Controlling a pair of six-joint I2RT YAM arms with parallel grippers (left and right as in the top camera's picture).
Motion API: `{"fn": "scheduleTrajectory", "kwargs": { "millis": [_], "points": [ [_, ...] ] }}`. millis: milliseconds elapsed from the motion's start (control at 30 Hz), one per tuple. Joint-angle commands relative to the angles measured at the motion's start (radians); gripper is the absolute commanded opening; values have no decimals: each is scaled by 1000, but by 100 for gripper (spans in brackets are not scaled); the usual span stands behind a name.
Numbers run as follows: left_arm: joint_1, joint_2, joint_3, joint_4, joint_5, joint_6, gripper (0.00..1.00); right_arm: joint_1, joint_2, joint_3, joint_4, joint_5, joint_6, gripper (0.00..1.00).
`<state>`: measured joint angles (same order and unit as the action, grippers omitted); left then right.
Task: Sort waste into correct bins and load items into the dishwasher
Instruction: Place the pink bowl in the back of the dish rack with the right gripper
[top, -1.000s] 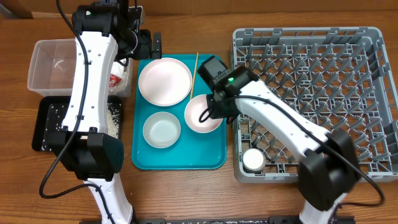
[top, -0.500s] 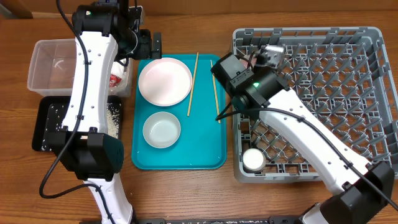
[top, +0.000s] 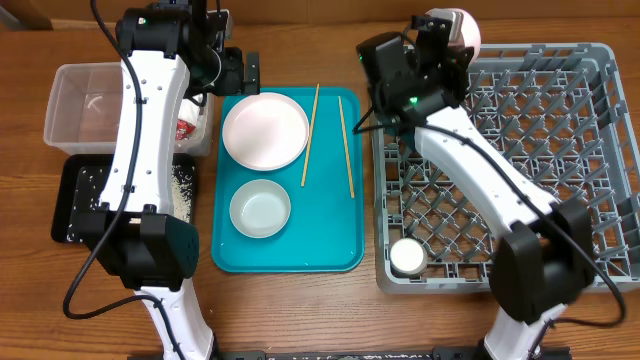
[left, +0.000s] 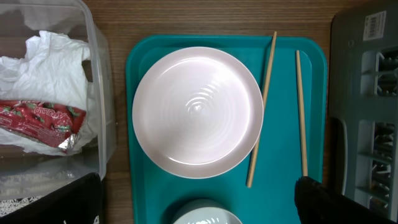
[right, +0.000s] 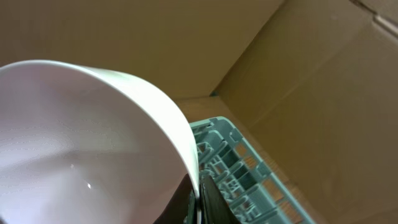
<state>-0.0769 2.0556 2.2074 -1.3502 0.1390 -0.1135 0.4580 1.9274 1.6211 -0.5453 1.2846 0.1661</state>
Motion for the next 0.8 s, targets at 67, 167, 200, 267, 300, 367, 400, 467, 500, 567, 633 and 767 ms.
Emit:
{"fn": "scheduleTrajectory", "kwargs": {
  "millis": [67,167,200,267,300,367,400,467,500,567,633,767],
  "points": [
    [-2,-6,20,0,8,-6,100,-10,100,13,88,26,-344,4],
    [-2,-6,20,1,8,-6,100,-6,148,13,85,-7,-354,4],
    [-2,-6,20,1,8,-6,100,-3,161,13,83,-7,-354,4],
    [-2,-6,20,1,8,-6,100,-1,185,8,80,-7,-354,4],
    [-2,-6,20,1,8,-6,100,1,200,7,69,-7,-354,4],
    [-2,-6,20,1,8,-6,100,10,215,6,62,-7,-352,4],
    [-2,-6,20,1,8,-6,100,22,217,6,61,-7,-350,4],
    [-2,-6,20,1,8,-6,100,42,217,6,62,-7,-350,4],
    [-2,-6,20,1,8,-6,100,56,217,6,62,-7,-350,4],
    [-2,-6,20,1,8,-6,100,82,217,6,57,-7,-350,4],
    [-2,-6,20,1,8,-6,100,100,217,6,53,-7,-350,5],
    [-2,-6,20,1,8,-6,100,132,217,6,33,-7,-350,59]
  ]
}}
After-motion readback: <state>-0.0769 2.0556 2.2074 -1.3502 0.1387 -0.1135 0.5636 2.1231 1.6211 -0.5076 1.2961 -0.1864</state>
